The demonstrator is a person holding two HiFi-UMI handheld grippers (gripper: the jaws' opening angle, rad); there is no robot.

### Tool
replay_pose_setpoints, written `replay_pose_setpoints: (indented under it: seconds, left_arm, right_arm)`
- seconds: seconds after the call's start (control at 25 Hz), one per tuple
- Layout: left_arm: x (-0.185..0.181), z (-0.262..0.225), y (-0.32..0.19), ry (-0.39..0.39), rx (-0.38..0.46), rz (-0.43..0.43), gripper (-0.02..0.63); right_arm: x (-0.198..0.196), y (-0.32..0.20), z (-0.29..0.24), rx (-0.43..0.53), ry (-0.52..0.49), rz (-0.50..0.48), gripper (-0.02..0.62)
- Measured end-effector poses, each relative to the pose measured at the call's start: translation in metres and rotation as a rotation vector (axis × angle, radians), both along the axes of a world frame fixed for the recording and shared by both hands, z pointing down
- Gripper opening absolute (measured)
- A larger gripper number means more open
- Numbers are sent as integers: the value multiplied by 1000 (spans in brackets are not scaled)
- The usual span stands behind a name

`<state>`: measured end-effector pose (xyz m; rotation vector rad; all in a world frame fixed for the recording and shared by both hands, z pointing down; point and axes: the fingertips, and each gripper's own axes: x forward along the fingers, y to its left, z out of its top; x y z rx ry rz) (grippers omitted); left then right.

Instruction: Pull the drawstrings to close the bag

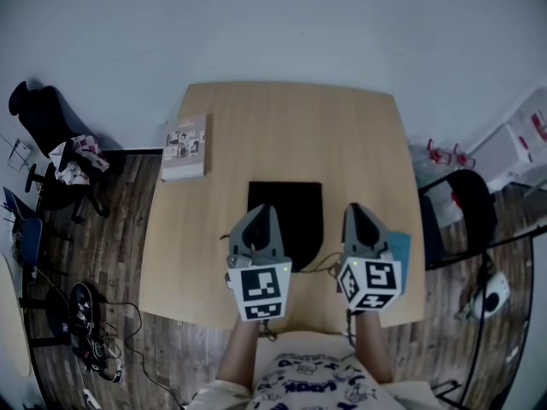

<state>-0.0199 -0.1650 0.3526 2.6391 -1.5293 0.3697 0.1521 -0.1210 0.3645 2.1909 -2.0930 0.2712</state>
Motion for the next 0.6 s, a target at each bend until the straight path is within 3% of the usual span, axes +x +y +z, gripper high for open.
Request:
replay_pose_setpoints:
  seconds: [0.6]
  left_arm:
    - [2, -8, 0, 15, 10, 0, 3]
  right_arm:
    - [12, 1, -4, 0, 24, 22, 6]
